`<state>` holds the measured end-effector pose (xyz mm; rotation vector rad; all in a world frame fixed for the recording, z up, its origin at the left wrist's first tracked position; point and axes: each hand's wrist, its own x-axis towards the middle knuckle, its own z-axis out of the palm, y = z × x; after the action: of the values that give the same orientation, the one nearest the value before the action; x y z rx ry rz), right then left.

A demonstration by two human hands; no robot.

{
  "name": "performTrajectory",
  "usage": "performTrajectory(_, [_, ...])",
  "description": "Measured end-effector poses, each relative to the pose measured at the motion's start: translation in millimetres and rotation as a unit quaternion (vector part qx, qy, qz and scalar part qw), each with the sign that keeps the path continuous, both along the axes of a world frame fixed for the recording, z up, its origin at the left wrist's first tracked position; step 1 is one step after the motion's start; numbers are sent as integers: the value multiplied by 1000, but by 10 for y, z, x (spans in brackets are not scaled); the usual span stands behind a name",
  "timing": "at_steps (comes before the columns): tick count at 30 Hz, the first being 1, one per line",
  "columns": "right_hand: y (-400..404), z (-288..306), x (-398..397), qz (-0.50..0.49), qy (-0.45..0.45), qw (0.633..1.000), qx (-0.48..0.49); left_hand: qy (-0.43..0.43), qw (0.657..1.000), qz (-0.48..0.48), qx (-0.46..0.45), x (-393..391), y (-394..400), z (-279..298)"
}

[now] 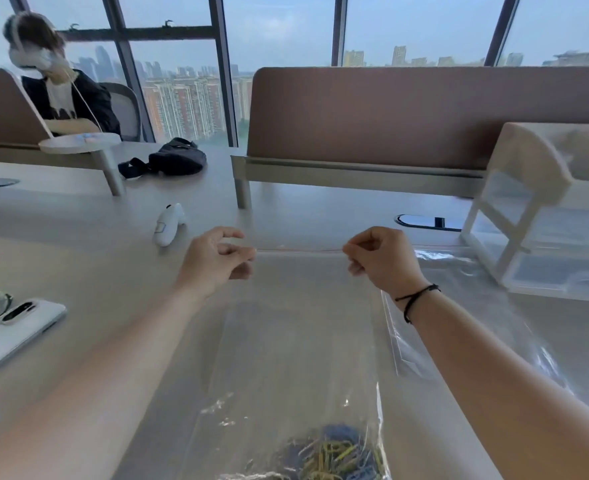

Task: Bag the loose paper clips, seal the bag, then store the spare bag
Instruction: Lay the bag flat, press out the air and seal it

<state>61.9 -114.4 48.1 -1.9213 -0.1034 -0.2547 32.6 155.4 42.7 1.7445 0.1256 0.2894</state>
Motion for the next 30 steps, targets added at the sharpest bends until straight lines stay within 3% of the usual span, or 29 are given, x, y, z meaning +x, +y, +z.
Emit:
performTrajectory(2, [19, 4, 30, -38, -17, 998, -45, -26, 998, 38, 41, 42, -2, -35])
performTrajectory(5, [45, -36, -209, -68, -107, 968, -216, -94, 968, 56, 225, -143, -103, -68])
performTrajectory(8, [144, -97, -753, 61, -175, 926, -329, -138, 902, -59, 405, -556, -310, -70])
performTrajectory(10, [214, -153, -1065, 212, -108, 899, -367, -101, 856, -163, 480, -836, -444, -124])
performTrajectory(12, [235, -257, -1217, 309, -50, 872, -376, -19, 832, -214, 511, -1034, -514, -222])
performTrajectory(17, [203, -402, -1217, 309, -40, 817, -485, 30, 773, -223, 593, -1163, -527, -404])
performTrajectory(25, [164, -399, -1215, 297, -2, 804, -515, 12, 775, -188, 603, -1268, -480, -436])
performTrajectory(28, [155, -411, -1244, 283, -5, 801, -528, -29, 802, -153, 577, -1348, -469, -446])
performTrajectory(30, [163, -413, -1269, 277, -9, 801, -530, -76, 799, -126, 583, -1408, -468, -458])
